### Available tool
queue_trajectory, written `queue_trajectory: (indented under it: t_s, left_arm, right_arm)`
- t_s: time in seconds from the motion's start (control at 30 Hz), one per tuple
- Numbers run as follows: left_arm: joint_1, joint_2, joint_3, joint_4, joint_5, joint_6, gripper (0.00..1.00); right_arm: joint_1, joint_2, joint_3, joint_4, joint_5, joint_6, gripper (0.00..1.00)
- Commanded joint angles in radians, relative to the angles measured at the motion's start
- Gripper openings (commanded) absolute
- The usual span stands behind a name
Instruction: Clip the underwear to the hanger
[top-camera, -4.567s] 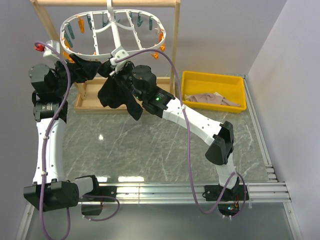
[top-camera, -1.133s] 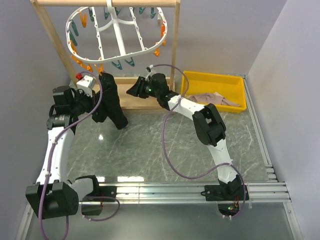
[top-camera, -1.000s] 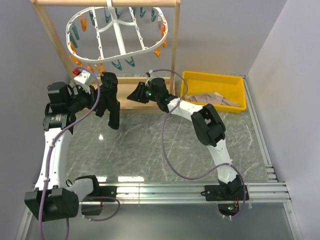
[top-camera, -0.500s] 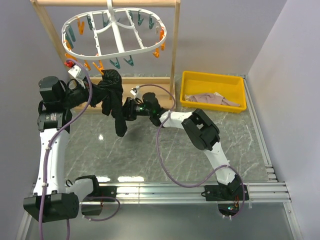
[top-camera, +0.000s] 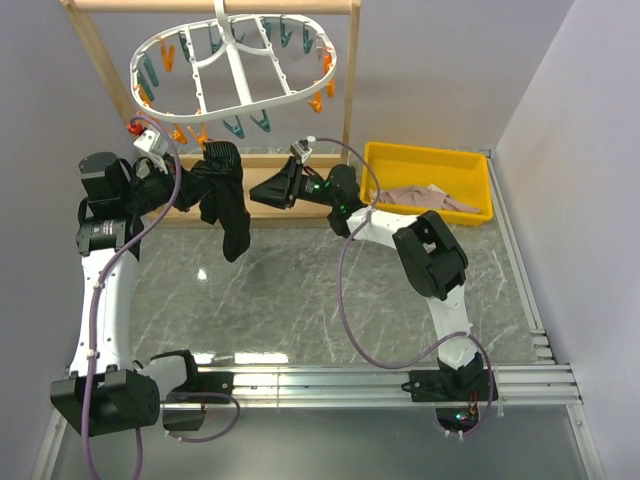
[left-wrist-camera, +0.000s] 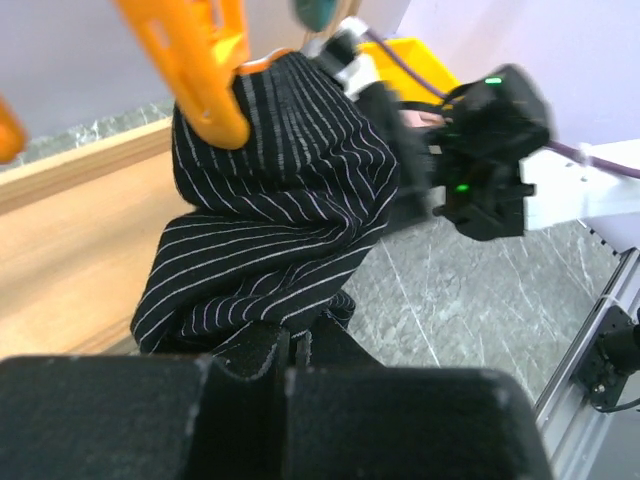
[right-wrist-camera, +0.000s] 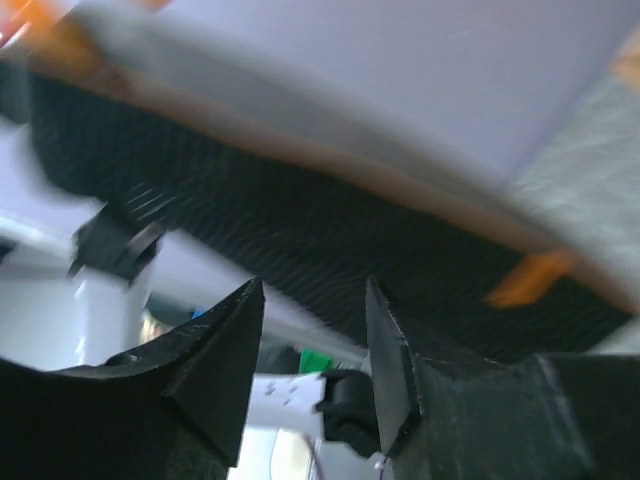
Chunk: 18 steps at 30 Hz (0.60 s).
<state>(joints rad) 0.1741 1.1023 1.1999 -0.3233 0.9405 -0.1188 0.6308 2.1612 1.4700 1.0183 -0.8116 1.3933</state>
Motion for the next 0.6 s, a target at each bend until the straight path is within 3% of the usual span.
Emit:
queue_trajectory:
  t_s: [0.0,0.07,0.1,0.17,0.33,0.57]
  left_arm:
    - [0.010,0.014,0.003,0.055,0.015,-0.035,0.01]
    - [0.015,0.016,0.000,0.079,0.061,-0.050,0.01]
    - [0.018,0.010,-0.006,0.087,0.076,-0.058,0.01]
    - [0.027,0.005,-0.014,0.113,0.125,-0.079,0.01]
    - [0.044,0.001,-0.016,0.150,0.185,-0.125,0.01]
    - [0.045,0.010,0.003,0.222,0.234,-0.223,0.01]
  right_arm:
    - [0.038,-0.055,-0.007,0.137,-0.075,0.058,0.55]
    - [0.032,-0.058,-0.033,0.100,-0.055,0.012,0.59]
    - [0.020,-0.049,-0.036,0.083,-0.052,-0.009,0.76]
    - [0.003,-0.034,-0.025,0.025,-0.051,-0.080,0.91]
    - [-0.033,0.020,-0.031,-0.070,-0.032,-0.019,0.97]
    - [0.000,0.032,-0.135,0.031,0.023,0.174,0.99]
